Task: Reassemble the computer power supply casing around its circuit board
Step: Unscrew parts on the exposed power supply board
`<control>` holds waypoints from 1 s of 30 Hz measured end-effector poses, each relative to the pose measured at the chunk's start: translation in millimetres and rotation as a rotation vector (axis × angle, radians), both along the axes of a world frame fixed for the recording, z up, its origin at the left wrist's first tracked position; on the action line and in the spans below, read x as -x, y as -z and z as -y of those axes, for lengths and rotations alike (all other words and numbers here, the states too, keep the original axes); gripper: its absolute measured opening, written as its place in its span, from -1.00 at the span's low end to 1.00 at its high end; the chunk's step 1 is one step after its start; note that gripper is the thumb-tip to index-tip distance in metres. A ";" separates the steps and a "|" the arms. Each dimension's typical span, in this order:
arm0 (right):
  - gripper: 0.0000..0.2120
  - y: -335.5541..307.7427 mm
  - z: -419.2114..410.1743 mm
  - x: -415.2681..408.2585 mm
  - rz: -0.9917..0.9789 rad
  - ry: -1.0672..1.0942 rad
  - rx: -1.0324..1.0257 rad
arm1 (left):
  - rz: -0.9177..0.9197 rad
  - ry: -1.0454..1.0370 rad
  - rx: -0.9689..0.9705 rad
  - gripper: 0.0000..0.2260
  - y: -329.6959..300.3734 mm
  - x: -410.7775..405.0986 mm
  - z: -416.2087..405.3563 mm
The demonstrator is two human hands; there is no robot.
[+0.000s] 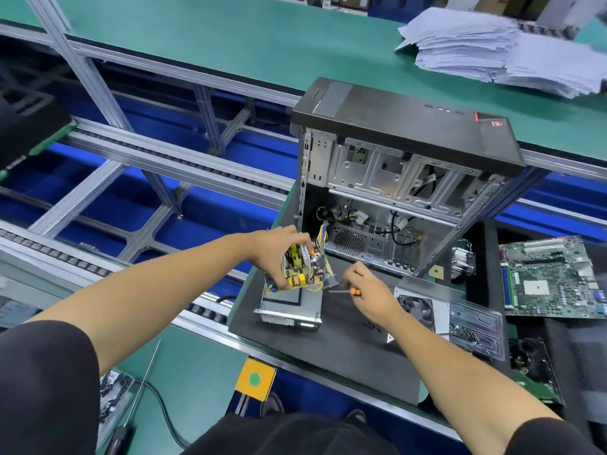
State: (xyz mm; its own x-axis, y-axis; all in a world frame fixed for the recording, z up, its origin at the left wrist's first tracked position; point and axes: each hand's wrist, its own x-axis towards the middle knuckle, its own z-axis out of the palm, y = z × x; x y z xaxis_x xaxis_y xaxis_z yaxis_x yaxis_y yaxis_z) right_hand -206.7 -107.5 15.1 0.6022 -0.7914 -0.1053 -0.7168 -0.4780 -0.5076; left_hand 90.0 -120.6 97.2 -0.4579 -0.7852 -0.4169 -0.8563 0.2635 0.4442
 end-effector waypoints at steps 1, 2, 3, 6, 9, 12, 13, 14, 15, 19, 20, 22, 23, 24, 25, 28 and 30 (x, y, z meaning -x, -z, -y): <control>-0.73 1.1 -1.4 5.3 0.035 0.031 -0.010 | 0.015 0.032 0.013 -0.23 2.8 2.4 -0.2; -0.72 1.5 -2.6 8.9 0.084 0.089 -0.046 | 0.030 0.064 0.021 -0.22 5.6 4.5 -0.7; -0.73 1.3 -3.1 10.2 0.143 0.161 -0.103 | 0.044 0.095 0.022 -0.22 8.2 6.5 -1.0; -0.62 -2.2 -1.3 -0.5 0.283 0.274 -0.280 | 0.075 0.155 0.012 -0.21 15.0 11.8 -3.4; -0.35 -5.7 1.2 -20.3 0.313 0.250 -0.360 | 0.054 0.176 0.019 -0.20 19.9 14.6 -5.5; -0.20 -2.6 0.4 -30.5 0.311 0.222 -0.390 | 0.052 0.223 0.014 -0.19 24.2 12.4 -8.7; -0.15 -0.1 -1.0 -31.1 0.314 0.223 -0.406 | 0.044 0.230 -0.002 -0.19 26.2 10.3 -10.1; -0.12 2.2 -3.0 -31.0 0.324 0.231 -0.429 | 0.043 0.243 -0.019 -0.20 28.0 8.3 -11.7; -0.10 4.3 -4.9 -30.6 0.330 0.238 -0.450 | 0.055 0.262 -0.031 -0.20 29.4 7.2 -13.1; -0.29 9.7 -6.2 -31.0 0.290 0.210 -0.465 | 0.160 0.289 -0.036 -0.17 39.1 7.0 -16.2; -0.33 9.5 -5.9 -31.3 0.280 0.208 -0.475 | 0.159 0.271 -0.039 -0.16 41.9 6.6 -16.5; -0.38 8.4 -5.9 -32.4 0.263 0.211 -0.489 | 0.128 0.236 -0.033 -0.15 47.3 4.6 -16.6; -0.42 7.8 -6.6 -33.3 0.260 0.216 -0.494 | 0.112 0.226 -0.031 -0.15 49.7 3.5 -16.8; -0.45 7.5 -7.8 -34.0 0.261 0.220 -0.497 | 0.100 0.221 -0.029 -0.15 51.4 2.8 -17.3; -0.48 7.7 -9.5 -34.5 0.263 0.223 -0.498 | 0.093 0.221 -0.017 -0.16 52.5 2.5 -18.2; -0.54 10.5 -15.4 -34.5 0.240 0.211 -0.515 | 0.077 0.243 0.063 -0.16 52.1 1.6 -18.1; -0.53 12.6 -19.5 -35.0 0.213 0.172 -0.544 | 0.081 0.263 0.092 -0.16 48.8 2.2 -16.1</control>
State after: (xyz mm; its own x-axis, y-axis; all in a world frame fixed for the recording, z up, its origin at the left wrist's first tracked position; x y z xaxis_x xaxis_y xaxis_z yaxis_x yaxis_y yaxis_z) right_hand -171.7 -88.0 2.5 0.5232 -0.7454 -0.4131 -0.6163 0.0039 -0.7875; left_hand 87.8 -104.5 48.4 -0.6187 -0.6803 -0.3929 -0.7851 0.5173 0.3407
